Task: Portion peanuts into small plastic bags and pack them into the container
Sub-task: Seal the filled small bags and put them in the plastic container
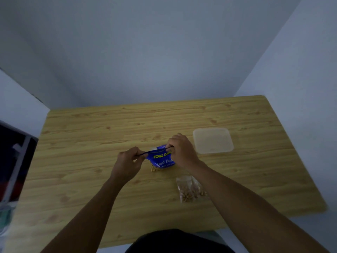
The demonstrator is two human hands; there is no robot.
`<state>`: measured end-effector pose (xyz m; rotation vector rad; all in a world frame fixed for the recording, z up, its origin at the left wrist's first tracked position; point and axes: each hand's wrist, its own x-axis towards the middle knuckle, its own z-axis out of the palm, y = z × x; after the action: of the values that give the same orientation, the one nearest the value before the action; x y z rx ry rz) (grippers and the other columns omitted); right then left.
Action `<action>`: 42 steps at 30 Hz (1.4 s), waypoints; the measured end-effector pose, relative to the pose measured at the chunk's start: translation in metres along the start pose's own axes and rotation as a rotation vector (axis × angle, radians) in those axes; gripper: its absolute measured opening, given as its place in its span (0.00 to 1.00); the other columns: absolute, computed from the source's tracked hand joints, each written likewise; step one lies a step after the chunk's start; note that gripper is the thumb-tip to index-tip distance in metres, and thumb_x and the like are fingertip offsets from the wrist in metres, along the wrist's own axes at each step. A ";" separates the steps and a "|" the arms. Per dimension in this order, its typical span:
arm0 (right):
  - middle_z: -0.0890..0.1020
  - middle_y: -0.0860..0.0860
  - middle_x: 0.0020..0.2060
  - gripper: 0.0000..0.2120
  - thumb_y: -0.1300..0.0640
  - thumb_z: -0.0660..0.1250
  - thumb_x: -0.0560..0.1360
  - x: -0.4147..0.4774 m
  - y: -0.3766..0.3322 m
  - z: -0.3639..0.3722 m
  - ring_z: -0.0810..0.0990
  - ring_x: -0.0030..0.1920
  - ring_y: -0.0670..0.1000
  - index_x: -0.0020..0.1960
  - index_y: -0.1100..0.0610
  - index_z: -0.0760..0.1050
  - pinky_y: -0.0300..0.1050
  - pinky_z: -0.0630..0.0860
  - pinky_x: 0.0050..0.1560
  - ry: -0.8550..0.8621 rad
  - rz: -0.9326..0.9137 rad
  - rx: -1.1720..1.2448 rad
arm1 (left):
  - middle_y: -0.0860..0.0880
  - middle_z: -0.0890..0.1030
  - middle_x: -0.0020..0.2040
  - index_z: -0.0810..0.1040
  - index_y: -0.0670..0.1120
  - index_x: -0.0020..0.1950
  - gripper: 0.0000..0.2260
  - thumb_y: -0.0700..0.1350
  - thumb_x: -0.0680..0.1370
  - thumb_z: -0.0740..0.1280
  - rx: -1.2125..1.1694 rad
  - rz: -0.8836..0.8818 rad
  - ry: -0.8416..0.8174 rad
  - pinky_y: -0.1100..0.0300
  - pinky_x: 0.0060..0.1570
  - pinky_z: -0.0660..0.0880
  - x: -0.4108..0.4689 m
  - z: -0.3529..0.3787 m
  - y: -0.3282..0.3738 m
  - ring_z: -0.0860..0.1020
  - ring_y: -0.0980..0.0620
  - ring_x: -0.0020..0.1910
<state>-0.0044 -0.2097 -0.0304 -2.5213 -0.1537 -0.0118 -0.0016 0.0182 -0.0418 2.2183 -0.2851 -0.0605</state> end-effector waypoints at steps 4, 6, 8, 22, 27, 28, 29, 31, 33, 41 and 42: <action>0.80 0.51 0.39 0.08 0.70 0.73 0.69 -0.002 -0.002 0.001 0.74 0.44 0.52 0.42 0.58 0.79 0.47 0.70 0.43 -0.003 -0.038 -0.009 | 0.54 0.84 0.43 0.82 0.45 0.48 0.05 0.44 0.74 0.75 0.045 0.069 -0.063 0.65 0.45 0.78 0.005 -0.002 0.005 0.81 0.59 0.43; 0.80 0.50 0.41 0.04 0.63 0.74 0.72 -0.002 -0.004 0.002 0.75 0.47 0.52 0.46 0.57 0.80 0.47 0.72 0.47 0.006 -0.098 -0.022 | 0.54 0.83 0.45 0.83 0.47 0.52 0.08 0.45 0.74 0.75 0.102 0.121 -0.113 0.63 0.45 0.76 0.010 0.001 0.010 0.80 0.57 0.44; 0.80 0.50 0.43 0.05 0.60 0.74 0.73 -0.002 -0.008 0.004 0.75 0.48 0.53 0.48 0.56 0.82 0.47 0.72 0.48 -0.006 -0.131 -0.037 | 0.52 0.82 0.45 0.83 0.47 0.54 0.08 0.44 0.75 0.73 0.144 0.153 -0.137 0.58 0.45 0.76 0.016 0.006 0.015 0.78 0.54 0.45; 0.79 0.54 0.42 0.08 0.70 0.69 0.71 -0.004 -0.005 0.012 0.77 0.47 0.56 0.47 0.60 0.81 0.51 0.76 0.43 0.010 -0.101 -0.048 | 0.47 0.80 0.36 0.84 0.44 0.42 0.02 0.37 0.72 0.73 0.383 0.262 -0.068 0.52 0.41 0.70 0.020 0.016 0.018 0.77 0.43 0.38; 0.79 0.55 0.38 0.14 0.76 0.72 0.62 -0.011 0.007 0.005 0.78 0.42 0.57 0.41 0.61 0.80 0.49 0.77 0.36 0.020 -0.045 -0.038 | 0.49 0.80 0.38 0.82 0.46 0.44 0.01 0.40 0.74 0.72 0.435 0.267 -0.083 0.54 0.45 0.65 0.019 0.017 0.015 0.78 0.46 0.40; 0.79 0.55 0.38 0.14 0.77 0.71 0.60 -0.011 0.006 0.005 0.78 0.42 0.57 0.41 0.61 0.80 0.51 0.78 0.36 0.008 -0.037 -0.029 | 0.49 0.79 0.38 0.82 0.46 0.44 0.01 0.41 0.75 0.71 0.438 0.279 -0.080 0.54 0.45 0.65 0.019 0.017 0.015 0.78 0.46 0.40; 0.79 0.55 0.38 0.14 0.77 0.71 0.61 -0.010 0.004 0.006 0.78 0.42 0.57 0.41 0.62 0.80 0.53 0.78 0.36 0.003 -0.030 -0.020 | 0.49 0.79 0.38 0.82 0.46 0.44 0.02 0.42 0.75 0.70 0.448 0.288 -0.078 0.54 0.45 0.65 0.019 0.017 0.015 0.78 0.46 0.40; 0.79 0.54 0.39 0.10 0.73 0.72 0.67 -0.008 0.004 0.004 0.77 0.45 0.56 0.43 0.61 0.81 0.55 0.78 0.40 0.015 -0.015 -0.007 | 0.49 0.79 0.38 0.82 0.46 0.45 0.08 0.47 0.77 0.64 0.491 0.307 -0.076 0.54 0.44 0.65 0.019 0.014 0.013 0.78 0.47 0.40; 0.79 0.54 0.42 0.05 0.67 0.73 0.71 -0.009 0.008 0.002 0.76 0.48 0.56 0.45 0.60 0.80 0.54 0.76 0.44 0.041 -0.016 -0.011 | 0.50 0.79 0.39 0.82 0.47 0.47 0.13 0.49 0.77 0.59 0.531 0.340 -0.082 0.53 0.44 0.66 0.020 0.009 0.010 0.78 0.46 0.40; 0.78 0.55 0.46 0.03 0.63 0.69 0.77 -0.015 0.022 0.001 0.75 0.50 0.56 0.49 0.61 0.81 0.50 0.73 0.48 0.067 0.023 0.097 | 0.49 0.81 0.41 0.84 0.48 0.51 0.06 0.42 0.76 0.70 0.602 0.328 -0.058 0.51 0.45 0.71 0.016 0.005 0.016 0.78 0.46 0.40; 0.78 0.55 0.46 0.03 0.63 0.70 0.76 -0.015 0.023 0.001 0.76 0.50 0.56 0.50 0.61 0.81 0.50 0.74 0.48 0.059 0.037 0.114 | 0.49 0.81 0.42 0.83 0.48 0.52 0.06 0.42 0.76 0.71 0.590 0.312 -0.058 0.51 0.46 0.72 0.015 0.005 0.018 0.78 0.46 0.41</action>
<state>-0.0163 -0.2298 -0.0450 -2.4068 -0.0811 -0.0610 0.0093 0.0005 -0.0303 2.7232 -0.7571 0.1478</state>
